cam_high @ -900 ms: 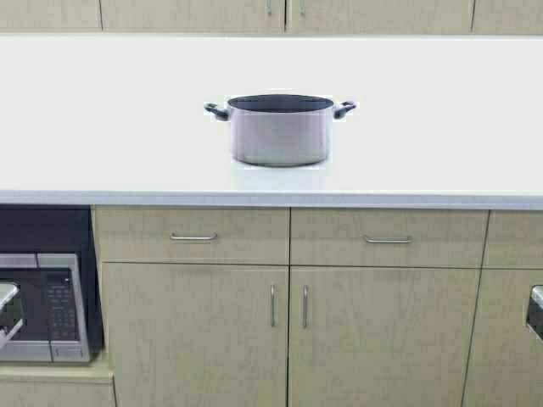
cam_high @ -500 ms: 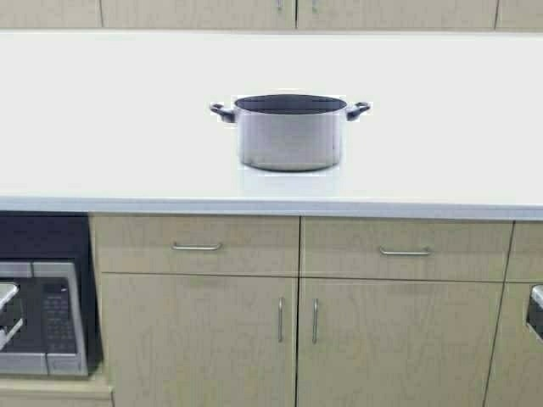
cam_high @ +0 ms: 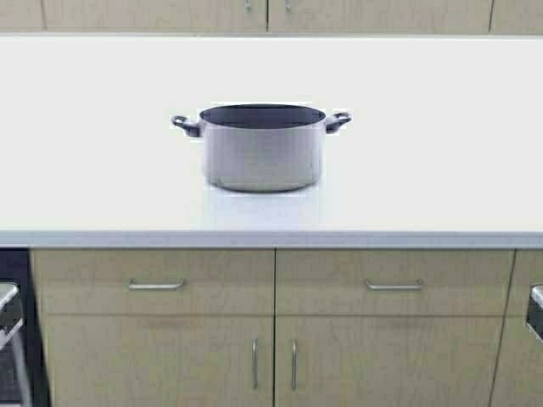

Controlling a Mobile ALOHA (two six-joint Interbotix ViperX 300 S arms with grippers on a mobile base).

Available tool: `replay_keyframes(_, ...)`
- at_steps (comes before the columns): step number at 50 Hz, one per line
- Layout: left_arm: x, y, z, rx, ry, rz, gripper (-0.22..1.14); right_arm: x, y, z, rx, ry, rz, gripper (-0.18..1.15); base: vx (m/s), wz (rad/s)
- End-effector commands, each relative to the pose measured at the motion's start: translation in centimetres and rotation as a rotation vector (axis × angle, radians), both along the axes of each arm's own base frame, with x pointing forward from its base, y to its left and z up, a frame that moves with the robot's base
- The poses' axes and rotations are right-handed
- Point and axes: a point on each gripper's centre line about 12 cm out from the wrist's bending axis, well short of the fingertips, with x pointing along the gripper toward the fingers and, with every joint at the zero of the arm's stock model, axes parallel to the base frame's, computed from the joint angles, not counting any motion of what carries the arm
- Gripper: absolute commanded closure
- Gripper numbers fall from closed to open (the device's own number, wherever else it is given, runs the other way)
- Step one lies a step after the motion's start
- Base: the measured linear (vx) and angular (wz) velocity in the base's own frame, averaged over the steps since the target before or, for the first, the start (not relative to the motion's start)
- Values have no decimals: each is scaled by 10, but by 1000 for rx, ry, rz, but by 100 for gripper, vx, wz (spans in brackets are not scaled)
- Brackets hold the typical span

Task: Open the cabinet, put the pot inside, then close it

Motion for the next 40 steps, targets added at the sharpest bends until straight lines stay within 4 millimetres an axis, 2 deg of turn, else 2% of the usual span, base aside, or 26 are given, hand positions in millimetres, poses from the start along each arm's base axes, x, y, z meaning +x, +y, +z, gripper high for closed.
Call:
replay_keyframes(1,1,0,3,-3,-8,1,89,3,0,10,3,-23,2,90,36,1)
replay_keyframes(18,3,0,-1,6,9,1,89,-1,1,8,5,-17,5,90,37,7)
replay_keyframes(28,2,0,-6,-1,23,1,89,-3,11,8,-1,-17,52,90,37,9)
replay_keyframes(40,-8,1,-7,-42,51,4,89,-5,12,11,1,-28,61,90,32,-3)
